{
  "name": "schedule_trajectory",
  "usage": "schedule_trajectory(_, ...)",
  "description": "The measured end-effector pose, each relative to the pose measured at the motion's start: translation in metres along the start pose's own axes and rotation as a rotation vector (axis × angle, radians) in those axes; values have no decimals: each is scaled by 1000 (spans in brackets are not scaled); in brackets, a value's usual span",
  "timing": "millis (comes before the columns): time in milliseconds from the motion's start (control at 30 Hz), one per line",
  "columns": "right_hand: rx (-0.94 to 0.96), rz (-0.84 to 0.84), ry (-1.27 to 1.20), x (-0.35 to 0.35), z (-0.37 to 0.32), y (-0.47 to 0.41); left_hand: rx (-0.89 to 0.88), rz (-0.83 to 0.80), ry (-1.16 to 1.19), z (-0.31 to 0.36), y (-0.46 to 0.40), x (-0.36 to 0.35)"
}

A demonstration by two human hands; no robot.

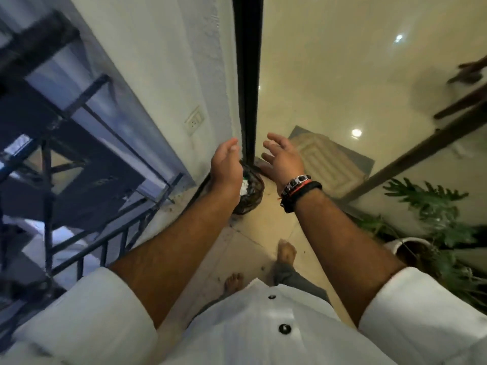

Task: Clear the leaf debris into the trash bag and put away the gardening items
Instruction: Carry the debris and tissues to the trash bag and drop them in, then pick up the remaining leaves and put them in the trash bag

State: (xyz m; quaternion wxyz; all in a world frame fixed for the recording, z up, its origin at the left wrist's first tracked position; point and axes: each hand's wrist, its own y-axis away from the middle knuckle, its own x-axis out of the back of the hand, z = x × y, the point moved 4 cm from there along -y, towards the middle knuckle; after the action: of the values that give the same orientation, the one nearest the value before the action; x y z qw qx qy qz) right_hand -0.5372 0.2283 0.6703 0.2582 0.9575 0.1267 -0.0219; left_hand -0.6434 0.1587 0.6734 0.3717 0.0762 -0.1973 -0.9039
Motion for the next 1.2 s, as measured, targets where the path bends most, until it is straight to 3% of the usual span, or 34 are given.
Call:
schedule_trajectory(333,116,291,-211,103,-7,120,-140,-318,-173,26,102,-57)
schedule_trajectory(500,182,468,-237,204,9,188,-91,-473,-185,-7,178,-121)
schedule_trajectory(800,227,872,-313,361,67,330,-3,-921,-337,-90,333,-225)
schedule_trajectory(1200,216,1464,-681,392,164,456,-29,-1476,-601,-154,471,-278)
